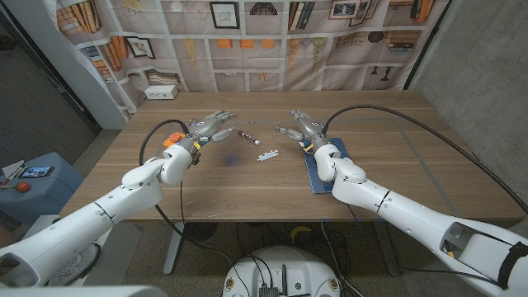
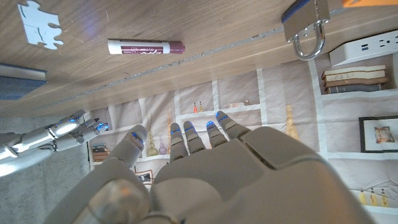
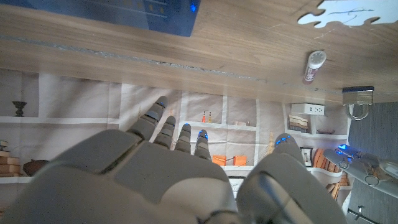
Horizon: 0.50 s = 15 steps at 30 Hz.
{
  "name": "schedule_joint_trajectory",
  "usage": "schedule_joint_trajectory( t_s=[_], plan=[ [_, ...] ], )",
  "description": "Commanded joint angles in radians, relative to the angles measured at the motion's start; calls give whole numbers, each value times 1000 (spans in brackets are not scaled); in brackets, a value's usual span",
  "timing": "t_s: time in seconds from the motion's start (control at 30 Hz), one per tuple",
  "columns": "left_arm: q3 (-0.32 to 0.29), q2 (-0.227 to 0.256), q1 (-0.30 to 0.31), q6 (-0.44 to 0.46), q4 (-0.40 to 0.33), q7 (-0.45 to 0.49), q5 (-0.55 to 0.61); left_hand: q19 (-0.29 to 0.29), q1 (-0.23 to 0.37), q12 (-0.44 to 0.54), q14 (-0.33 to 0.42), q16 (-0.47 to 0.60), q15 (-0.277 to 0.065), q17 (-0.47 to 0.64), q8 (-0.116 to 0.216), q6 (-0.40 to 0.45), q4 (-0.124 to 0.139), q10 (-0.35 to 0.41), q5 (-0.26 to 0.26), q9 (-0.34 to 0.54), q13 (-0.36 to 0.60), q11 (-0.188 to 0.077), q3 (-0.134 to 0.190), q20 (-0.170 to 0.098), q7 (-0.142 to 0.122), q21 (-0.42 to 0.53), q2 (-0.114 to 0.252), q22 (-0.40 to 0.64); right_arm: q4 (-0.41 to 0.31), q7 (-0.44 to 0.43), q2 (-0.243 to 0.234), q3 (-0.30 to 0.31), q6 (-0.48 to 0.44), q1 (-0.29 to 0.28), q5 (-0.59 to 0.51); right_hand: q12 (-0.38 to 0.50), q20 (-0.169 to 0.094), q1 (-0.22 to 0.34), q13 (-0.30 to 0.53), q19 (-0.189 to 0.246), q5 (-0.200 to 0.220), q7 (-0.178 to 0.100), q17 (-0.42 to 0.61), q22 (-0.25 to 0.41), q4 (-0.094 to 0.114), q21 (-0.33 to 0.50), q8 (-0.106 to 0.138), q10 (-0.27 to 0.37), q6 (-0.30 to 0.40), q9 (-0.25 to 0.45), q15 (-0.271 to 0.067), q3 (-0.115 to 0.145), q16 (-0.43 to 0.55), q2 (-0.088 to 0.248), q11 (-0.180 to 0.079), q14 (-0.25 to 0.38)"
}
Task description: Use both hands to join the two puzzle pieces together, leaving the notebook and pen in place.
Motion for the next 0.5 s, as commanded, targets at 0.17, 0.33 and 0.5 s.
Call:
schedule_joint_trajectory(
  t_s=[0.17, 0.33, 0.5],
  plan=[
    [-9, -49, -33, -48, 91, 82, -146, -1, 13, 0, 2, 0, -78, 1, -2, 0, -7, -6, -2, 3, 2, 5, 3, -44, 8, -3, 90, 0, -12, 1, -27, 70, 52, -13, 123, 2, -1, -11, 2, 14, -4, 2, 4, 1, 12, 4, -1, 8, 3, 0, -9, 0, 4, 7, -6, 3],
    [-11, -73, -49, -81, 133, 102, -196, 0, 13, 1, 1, 0, -76, 2, -1, 3, -7, -6, -2, 2, 2, 8, 2, -44, 11, -4, 91, 0, -9, 0, -37, 87, 73, -13, 155, 3, -4, -21, 1, 16, -6, 8, 4, 1, 18, 3, -2, 16, 5, 0, -14, -2, 4, 13, -3, 5],
    [-5, -94, -70, -106, 169, 114, -231, -1, 14, 0, 0, -1, -75, 2, -2, 4, -7, -9, -2, 2, 2, 10, 2, -44, 13, -5, 91, 0, -3, -24, -40, 119, 106, -27, 204, 6, -13, -33, 1, 22, -8, 11, 4, 1, 26, 3, -1, 34, 10, -1, -24, -4, 5, 22, -9, 10]
  ],
)
